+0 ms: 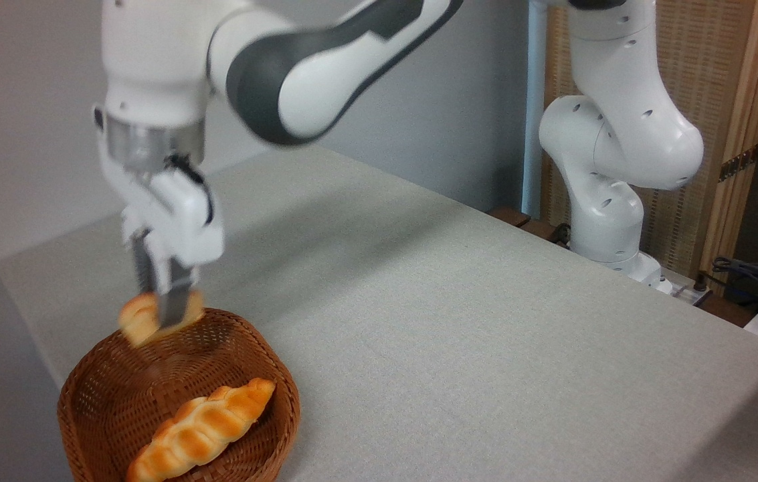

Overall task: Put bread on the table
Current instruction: 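Lift the bun out of the basket and carry it over the table, then lower the bun onto the table, open the gripper and rise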

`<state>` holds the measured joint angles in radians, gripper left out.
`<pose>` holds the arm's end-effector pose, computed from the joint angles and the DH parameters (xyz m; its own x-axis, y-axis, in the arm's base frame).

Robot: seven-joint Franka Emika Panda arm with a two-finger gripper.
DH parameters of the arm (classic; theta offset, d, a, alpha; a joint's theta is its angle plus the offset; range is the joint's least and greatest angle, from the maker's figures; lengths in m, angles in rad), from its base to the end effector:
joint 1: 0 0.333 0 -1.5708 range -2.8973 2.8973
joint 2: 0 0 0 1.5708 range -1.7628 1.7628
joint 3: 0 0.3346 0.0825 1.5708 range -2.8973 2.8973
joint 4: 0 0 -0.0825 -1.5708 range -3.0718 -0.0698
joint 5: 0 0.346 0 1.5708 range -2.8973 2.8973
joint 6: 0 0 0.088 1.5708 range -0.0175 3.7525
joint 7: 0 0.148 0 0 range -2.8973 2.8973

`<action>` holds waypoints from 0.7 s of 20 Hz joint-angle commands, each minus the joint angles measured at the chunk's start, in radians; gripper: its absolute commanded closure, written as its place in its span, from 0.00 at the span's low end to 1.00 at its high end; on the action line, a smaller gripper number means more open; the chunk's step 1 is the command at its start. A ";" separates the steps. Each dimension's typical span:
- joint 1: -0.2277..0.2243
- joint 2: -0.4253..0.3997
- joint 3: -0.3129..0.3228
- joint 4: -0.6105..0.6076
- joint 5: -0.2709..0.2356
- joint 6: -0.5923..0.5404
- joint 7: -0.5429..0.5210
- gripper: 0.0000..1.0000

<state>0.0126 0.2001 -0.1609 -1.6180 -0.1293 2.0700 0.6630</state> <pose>0.6175 -0.0957 0.5210 0.6931 -0.6599 0.2900 -0.6832 -0.7297 -0.0278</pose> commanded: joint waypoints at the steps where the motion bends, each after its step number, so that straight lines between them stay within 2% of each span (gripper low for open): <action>1: 0.006 -0.151 0.009 -0.068 -0.026 -0.252 0.000 0.79; 3: 0.003 -0.220 0.007 -0.159 -0.030 -0.292 0.003 0.77; 4: -0.003 -0.247 0.000 -0.216 -0.032 -0.292 0.006 0.73; 6: -0.025 -0.257 -0.020 -0.287 -0.038 -0.284 0.009 0.65; 7: -0.042 -0.252 -0.028 -0.305 -0.038 -0.277 0.009 0.53; 8: -0.051 -0.246 -0.034 -0.325 -0.036 -0.263 0.007 0.21; 9: -0.059 -0.245 -0.052 -0.348 -0.029 -0.243 0.006 0.02; 14: -0.060 -0.231 -0.071 -0.390 -0.026 -0.218 0.007 0.00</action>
<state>-0.0476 -0.0238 -0.2304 -1.9878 -0.1479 1.8354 0.6630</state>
